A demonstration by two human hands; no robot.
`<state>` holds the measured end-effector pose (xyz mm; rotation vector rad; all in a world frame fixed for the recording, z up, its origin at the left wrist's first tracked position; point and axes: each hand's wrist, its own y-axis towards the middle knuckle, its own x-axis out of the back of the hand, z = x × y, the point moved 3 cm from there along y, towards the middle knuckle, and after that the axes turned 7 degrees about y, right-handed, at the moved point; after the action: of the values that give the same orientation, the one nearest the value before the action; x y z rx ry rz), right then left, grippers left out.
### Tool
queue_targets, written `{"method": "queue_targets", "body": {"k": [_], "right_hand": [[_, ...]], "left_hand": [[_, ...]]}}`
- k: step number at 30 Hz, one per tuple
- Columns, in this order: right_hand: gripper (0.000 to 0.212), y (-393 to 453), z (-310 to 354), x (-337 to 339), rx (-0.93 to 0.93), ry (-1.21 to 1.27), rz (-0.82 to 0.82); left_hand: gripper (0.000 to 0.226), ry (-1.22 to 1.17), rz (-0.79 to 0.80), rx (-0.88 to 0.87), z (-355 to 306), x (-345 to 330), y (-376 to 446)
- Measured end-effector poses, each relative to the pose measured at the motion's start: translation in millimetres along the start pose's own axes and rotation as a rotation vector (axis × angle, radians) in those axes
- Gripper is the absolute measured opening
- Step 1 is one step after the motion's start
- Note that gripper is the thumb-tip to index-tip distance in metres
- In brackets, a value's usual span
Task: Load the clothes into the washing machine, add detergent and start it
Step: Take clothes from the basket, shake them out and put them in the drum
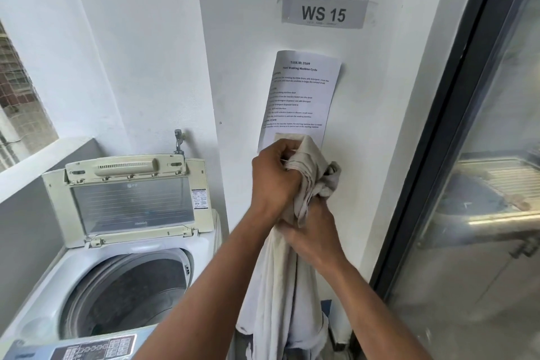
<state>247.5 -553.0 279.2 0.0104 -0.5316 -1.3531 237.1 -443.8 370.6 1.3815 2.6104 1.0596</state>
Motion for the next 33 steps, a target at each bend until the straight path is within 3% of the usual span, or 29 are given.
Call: {"method": "queue_targets", "body": {"k": [3,8,11,14,15,17,19,22,25,28,30,31,33], "right_hand": [[0.034,1,1,2,0.049,-0.002,-0.09],[0.022,23,-6,20,-0.09,0.099,-0.261],[0.029,36,2,25,-0.277,0.549,-0.341],[0.041,45,26,29,-0.336,0.993,-0.322],[0.043,46,34,29,-0.371,1.097,-0.301],[0.041,46,43,28,-0.444,1.24,-0.221],[0.028,43,50,26,-0.514,1.352,-0.052],[0.027,34,51,25,-0.572,1.435,0.087],[0.04,23,35,22,-0.571,1.368,0.045],[0.054,9,15,16,-0.692,0.975,0.035],[0.068,4,1,20,-0.708,0.742,-0.105],[0.084,3,-5,23,-0.664,0.639,-0.21],[0.118,5,-9,34,-0.454,0.362,-0.394]], "left_hand": [[0.035,0.042,0.094,-0.063,-7,-6,0],[0.079,-0.111,0.349,-0.062,17,2,-9],[0.108,0.017,0.37,0.005,58,10,-34],[0.13,0.071,0.396,0.185,94,2,-65],[0.12,0.057,0.362,0.216,100,-2,-71],[0.081,0.022,0.22,0.256,102,-5,-74],[0.046,-0.003,0.07,0.253,99,1,-66],[0.037,-0.034,-0.013,0.226,86,9,-51],[0.039,-0.161,-0.071,0.231,75,15,-40],[0.045,-0.303,-0.114,0.264,65,20,-27],[0.049,-0.353,-0.104,0.288,57,22,-18],[0.051,-0.348,-0.098,0.29,54,23,-15],[0.054,-0.298,-0.093,0.282,48,24,-10]]}}
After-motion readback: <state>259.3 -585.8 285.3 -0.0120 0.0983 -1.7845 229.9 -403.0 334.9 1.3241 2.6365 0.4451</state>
